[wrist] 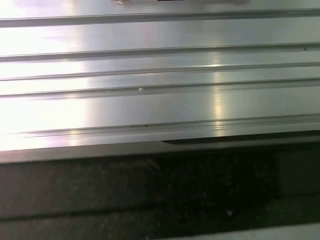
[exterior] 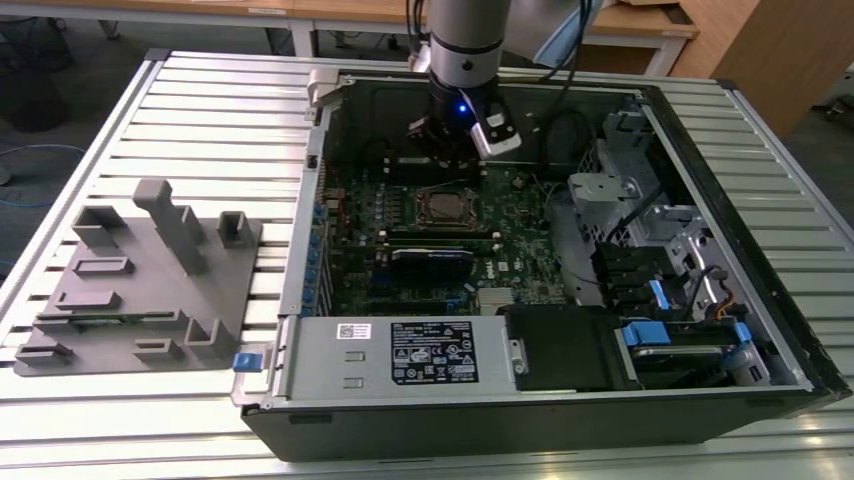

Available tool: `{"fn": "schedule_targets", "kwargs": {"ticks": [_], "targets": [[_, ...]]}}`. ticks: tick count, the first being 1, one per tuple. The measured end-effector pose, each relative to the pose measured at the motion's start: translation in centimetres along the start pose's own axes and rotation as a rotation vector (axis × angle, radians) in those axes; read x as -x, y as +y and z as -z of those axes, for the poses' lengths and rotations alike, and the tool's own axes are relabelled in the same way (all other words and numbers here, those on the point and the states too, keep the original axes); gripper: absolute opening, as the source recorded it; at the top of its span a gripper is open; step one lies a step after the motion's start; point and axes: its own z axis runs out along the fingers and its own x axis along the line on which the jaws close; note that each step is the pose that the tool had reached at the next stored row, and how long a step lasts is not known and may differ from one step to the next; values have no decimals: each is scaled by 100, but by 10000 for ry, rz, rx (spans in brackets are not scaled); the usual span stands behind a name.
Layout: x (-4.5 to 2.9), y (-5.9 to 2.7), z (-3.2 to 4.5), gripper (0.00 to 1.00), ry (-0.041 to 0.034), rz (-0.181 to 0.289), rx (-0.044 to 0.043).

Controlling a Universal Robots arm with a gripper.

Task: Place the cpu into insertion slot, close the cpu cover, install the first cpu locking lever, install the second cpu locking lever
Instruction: 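Install the first cpu locking lever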

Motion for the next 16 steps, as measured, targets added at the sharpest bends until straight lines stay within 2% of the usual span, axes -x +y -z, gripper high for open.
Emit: {"fn": "schedule_targets", "kwargs": {"ticks": [3, 13, 16], "targets": [[-5, 0, -1, 11, -30, -57, 49], [-8, -44, -6, 11, -76, -237, 42], [-9, -49, -15, 11, -130, -307, 43]]}}
